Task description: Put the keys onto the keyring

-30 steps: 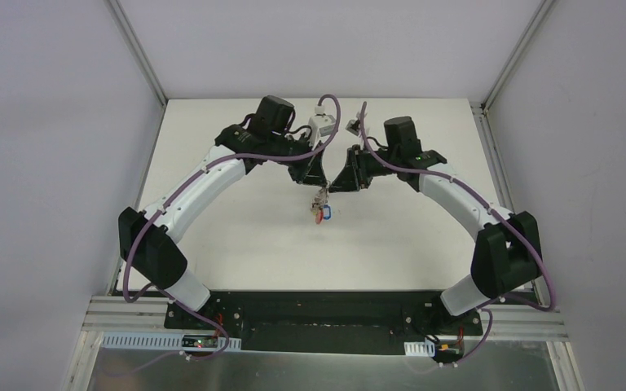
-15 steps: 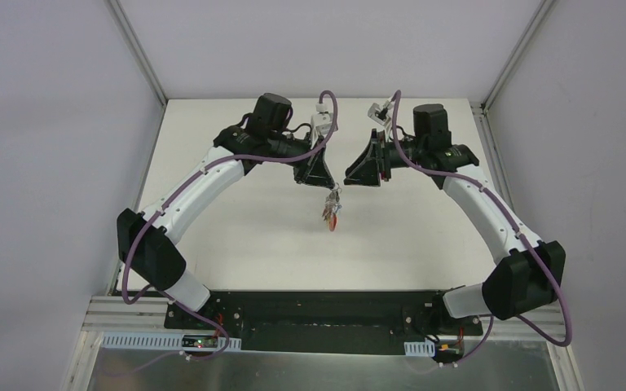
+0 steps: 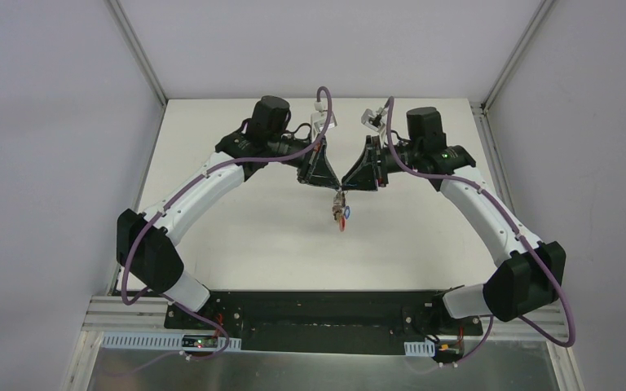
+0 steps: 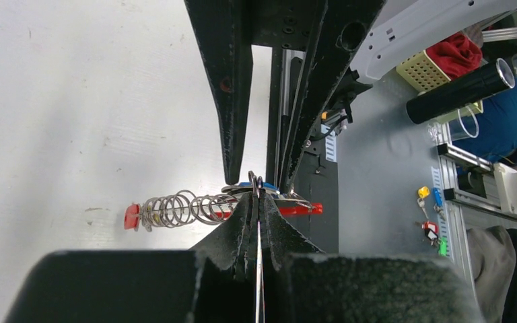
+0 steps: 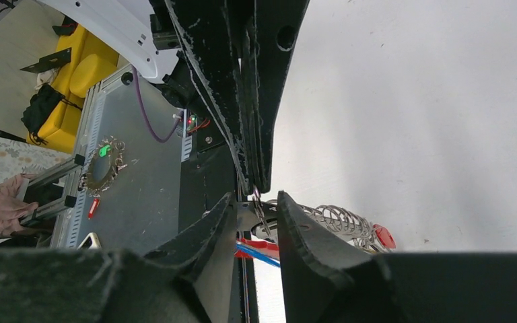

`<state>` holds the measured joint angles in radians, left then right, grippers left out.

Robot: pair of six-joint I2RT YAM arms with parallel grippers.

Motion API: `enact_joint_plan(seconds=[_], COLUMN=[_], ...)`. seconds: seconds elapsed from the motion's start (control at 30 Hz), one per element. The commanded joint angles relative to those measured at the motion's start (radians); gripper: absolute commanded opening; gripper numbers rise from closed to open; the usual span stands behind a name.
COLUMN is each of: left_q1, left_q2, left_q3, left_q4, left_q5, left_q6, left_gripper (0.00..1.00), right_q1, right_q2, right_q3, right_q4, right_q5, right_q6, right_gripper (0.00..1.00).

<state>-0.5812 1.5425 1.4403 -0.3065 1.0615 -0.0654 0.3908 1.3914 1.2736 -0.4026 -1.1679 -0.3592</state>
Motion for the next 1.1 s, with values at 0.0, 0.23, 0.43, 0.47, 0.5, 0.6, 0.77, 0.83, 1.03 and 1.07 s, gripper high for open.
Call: enact_joint_plan(seconds=[0.0,0.23,0.43,0.47,0.5,0.6,0.77,0.83,1.03,1.07], left_q1=[0.004,0.01,0.02,0.022,0.023,0.026,0.031,0.033,0.032,0.033], left_q2=[-0.052,-0.045,-0.047,-0.047,-0.048,-0.05,-0.048,-0.048,-0.045,-0.044], left_q3=[-0.008,-0.011,-0.03,-0.033,-0.036,-0.042,-0.053,-0.052,0.046,0.064], left_q4=[0.096,0.123,0.17,0.175,0.181,0.191,0.197,0.178,-0.098,-0.131], left_q5=[0.055,0.058,0.062,0.063,0.064,0.065,0.06,0.053,-0.016,-0.03], left_q6=[-0.055,-0.079,-0.119,-0.126,-0.129,-0.134,-0.133,-0.113,0.132,0.161], left_gripper=[0.0,0.0,0.0,0.0,0.0,0.0,0.0,0.0,0.36,0.39], right_q1=[0.009,0.009,0.009,0.009,0.009,0.01,0.009,0.011,0.058,0.07], right_q2=[-0.028,-0.027,-0.029,-0.029,-0.028,-0.028,-0.028,-0.026,-0.008,0.002], right_q3=[0.017,0.01,0.011,0.012,0.012,0.012,0.029,0.049,0.13,0.149], right_q4=[0.001,-0.008,-0.016,-0.017,-0.018,-0.018,-0.03,-0.062,-0.203,-0.236], right_q5=[-0.033,-0.033,-0.035,-0.036,-0.036,-0.034,-0.024,0.007,0.171,0.191], right_q6=[-0.034,-0.042,-0.046,-0.046,-0.047,-0.047,-0.047,-0.07,-0.169,-0.19], right_gripper=[0.28,0.22,0.18,0.15,0.13,0.06,0.0,0.0,0.0,0.0])
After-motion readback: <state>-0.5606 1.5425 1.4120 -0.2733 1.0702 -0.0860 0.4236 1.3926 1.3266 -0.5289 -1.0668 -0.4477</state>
